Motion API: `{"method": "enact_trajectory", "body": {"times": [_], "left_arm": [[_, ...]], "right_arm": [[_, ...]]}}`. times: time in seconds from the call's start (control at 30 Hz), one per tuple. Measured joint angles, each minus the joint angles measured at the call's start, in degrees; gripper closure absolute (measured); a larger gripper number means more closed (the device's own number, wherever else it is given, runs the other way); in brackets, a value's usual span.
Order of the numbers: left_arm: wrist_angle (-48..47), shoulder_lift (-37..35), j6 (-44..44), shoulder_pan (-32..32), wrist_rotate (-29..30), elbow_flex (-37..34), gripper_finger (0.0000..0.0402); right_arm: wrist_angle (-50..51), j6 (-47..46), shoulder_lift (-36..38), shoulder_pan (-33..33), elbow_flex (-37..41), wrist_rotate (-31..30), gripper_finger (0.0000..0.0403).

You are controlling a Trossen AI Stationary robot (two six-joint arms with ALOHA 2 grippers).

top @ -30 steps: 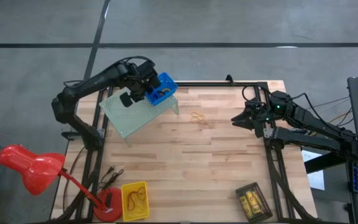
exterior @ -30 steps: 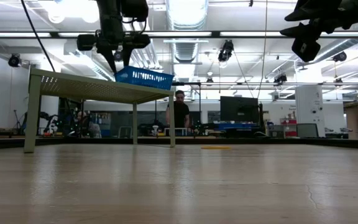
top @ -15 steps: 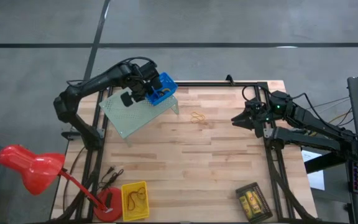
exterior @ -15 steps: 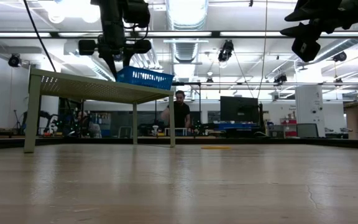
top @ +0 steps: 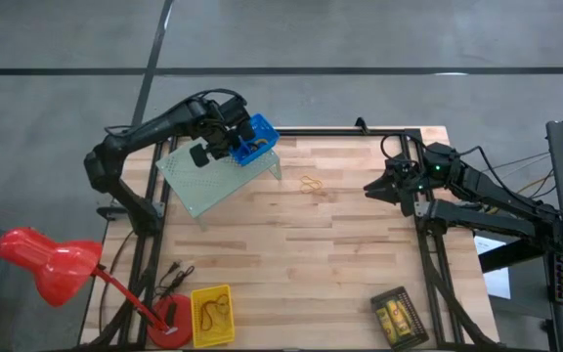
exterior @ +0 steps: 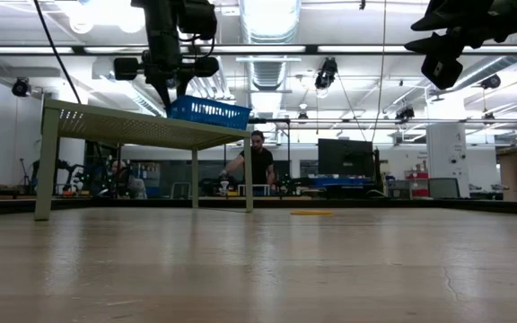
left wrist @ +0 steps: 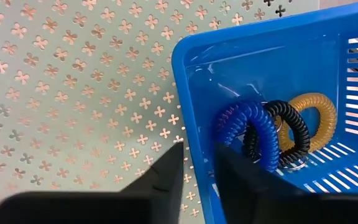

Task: Pick & Place Office Desk Supplies
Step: Put the blue basket on the shelf

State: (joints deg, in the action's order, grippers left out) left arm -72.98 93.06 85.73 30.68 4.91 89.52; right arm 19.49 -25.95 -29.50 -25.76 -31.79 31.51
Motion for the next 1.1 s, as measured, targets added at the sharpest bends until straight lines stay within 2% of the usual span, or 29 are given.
{"method": "enact_trajectory", "body": {"times": [0.2,0.43,0.53,0.77,1.1], "left_arm": [[0.05,0.0,0.14,0.0,0.19,0.02,0.0379],[0.07,0.0,-0.08,0.02,0.76,0.02,0.0388],[0.05,-0.01,-2.7,0.02,1.05,0.02,0.0388],[-0.38,-0.55,-17.91,0.85,2.6,0.24,0.0387],[1.67,-1.09,-45.65,4.32,2.6,0.41,0.0387]], "right_arm": [[0.0,0.0,-0.01,0.01,0.0,0.0,0.028],[0.0,-0.01,-0.01,0.0,0.0,0.0,0.028],[0.0,0.0,-0.01,0.01,0.0,0.0,0.028],[0.0,-0.01,-0.01,0.0,0.0,0.0,0.028],[0.0,-0.01,-0.01,0.0,0.0,0.0,0.028]]}}
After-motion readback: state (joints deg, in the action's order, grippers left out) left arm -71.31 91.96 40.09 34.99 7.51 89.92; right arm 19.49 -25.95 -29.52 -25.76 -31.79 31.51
